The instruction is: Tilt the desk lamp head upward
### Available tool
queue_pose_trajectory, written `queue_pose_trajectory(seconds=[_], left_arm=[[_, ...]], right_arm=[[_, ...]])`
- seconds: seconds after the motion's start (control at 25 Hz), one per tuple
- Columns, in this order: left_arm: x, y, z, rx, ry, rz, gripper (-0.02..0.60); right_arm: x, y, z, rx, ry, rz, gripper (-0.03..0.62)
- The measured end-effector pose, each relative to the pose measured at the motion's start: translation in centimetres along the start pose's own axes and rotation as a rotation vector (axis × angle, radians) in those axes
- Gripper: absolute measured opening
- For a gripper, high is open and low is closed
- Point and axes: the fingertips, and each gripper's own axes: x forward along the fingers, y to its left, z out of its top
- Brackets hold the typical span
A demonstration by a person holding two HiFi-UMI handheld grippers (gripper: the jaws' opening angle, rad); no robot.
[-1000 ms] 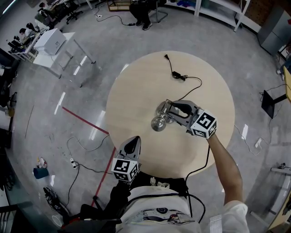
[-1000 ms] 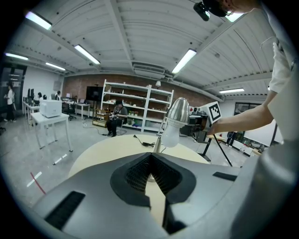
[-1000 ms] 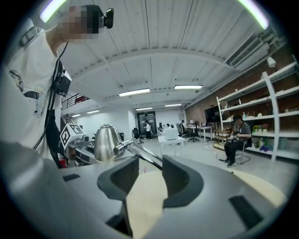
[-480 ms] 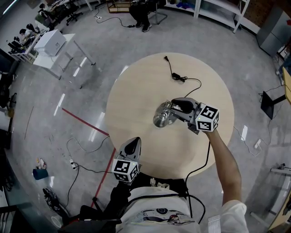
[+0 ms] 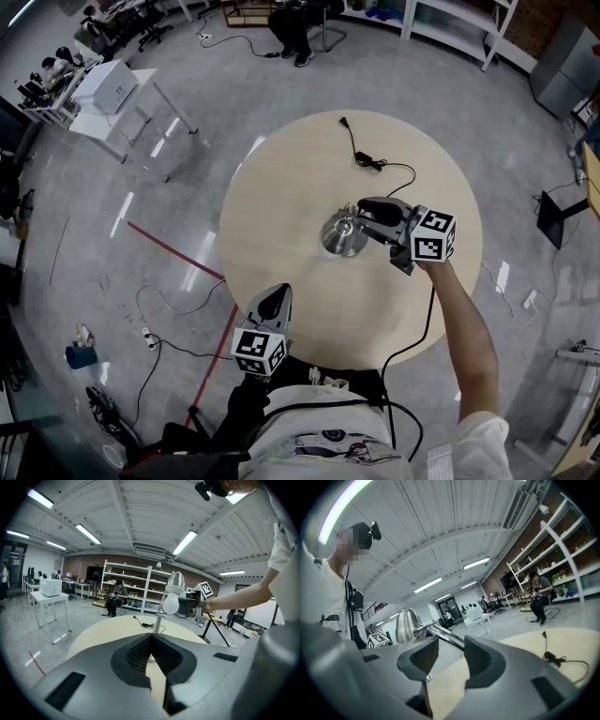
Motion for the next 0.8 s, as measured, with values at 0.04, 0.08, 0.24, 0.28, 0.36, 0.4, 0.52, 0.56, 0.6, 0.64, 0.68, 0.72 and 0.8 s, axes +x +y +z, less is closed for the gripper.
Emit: queue_pose_trajectory(seconds=[0.04,0.08,0.24,0.28,0.36,0.4,0.52,0.56,0.6,0.64,0.68,0.72,0.8], left_arm=[[-0.1,0.0,-0.1,0.0,0.0,-0.001,-0.008],[-0.1,0.0,-0.1,0.0,-0.001,-0.001,-0.008],[-0.7,0.1,-0.5,-0.001,-0.002,0.001,-0.008],[-0.8,0.1,-0.6,-0.001,-0.001,0.002,-0.008],[-0.9,0.0,-0.8,0.0,-0.001,0.004,-0.008],[-0.9,0.0,-0.8,-0.001,-0.001,0.006,-0.008],[-0.9,-0.1,-0.9,-0.005,0.001,0.008,-0.008],[-1.1,0.0,-1.2,-0.005,0.0,0.007,-0.008],[-1.4,0.1,-1.5,-0.005,0.0,0.006,-0.008],[-1.8,0.2,-1.9,-0.005,0.0,0.005,-0.008],[-1.9,0.3,-2.1,-0.005,0.001,0.004,-0.008],[-1.8,0.3,-1.9,-0.005,0.003,0.004,-0.008],[-0.9,-0.1,-1.1,-0.005,0.007,0.005,-0.008]], right_arm=[[0.0,-0.1,0.0,0.008,0.0,0.001,0.153],[0.0,-0.1,0.1,0.015,0.002,0.003,0.153],[0.0,-0.3,0.1,0.044,0.009,0.014,0.155],[-0.1,-0.5,0.2,0.055,0.008,0.015,0.155],[-0.3,-0.9,0.4,0.08,0.007,0.018,0.156],[-0.4,-1.0,0.5,0.092,0.006,0.021,0.156],[-0.7,-1.6,0.9,0.124,-0.001,0.026,0.159],[-0.7,-1.5,0.8,0.135,-0.005,0.028,0.16],[-0.5,-1.3,0.6,0.145,-0.008,0.031,0.16],[-0.3,-1.1,0.3,0.155,-0.009,0.034,0.161],[-0.3,-1.0,0.2,0.164,-0.009,0.038,0.161],[-0.4,-1.3,0.5,0.173,-0.011,0.041,0.161],[-1.0,-2.5,1.5,0.195,-0.021,0.044,0.163]])
